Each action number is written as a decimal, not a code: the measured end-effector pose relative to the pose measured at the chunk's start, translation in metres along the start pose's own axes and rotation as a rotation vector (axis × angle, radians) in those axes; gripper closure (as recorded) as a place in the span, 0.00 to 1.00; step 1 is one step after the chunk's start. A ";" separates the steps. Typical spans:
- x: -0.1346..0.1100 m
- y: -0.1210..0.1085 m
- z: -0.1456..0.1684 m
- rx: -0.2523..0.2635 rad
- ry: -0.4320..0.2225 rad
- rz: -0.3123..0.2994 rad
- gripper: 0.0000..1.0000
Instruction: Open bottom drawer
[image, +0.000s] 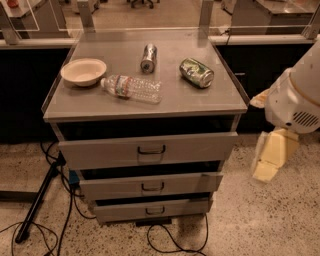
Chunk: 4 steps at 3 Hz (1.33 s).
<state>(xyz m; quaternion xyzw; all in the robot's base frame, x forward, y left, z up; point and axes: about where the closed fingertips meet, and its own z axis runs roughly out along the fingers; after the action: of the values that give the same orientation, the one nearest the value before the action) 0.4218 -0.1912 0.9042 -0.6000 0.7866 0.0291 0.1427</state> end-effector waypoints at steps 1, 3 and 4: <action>0.004 0.012 0.034 -0.065 0.004 0.030 0.00; 0.010 0.027 0.053 -0.121 -0.014 0.048 0.00; 0.010 0.043 0.094 -0.173 -0.007 0.037 0.00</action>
Offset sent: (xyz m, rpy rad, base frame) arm -0.0051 0.0063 -0.0322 0.0165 0.0627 -0.0116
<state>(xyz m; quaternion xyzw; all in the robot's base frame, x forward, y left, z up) 0.3961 -0.1684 0.8060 -0.5953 0.7917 0.1019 0.0925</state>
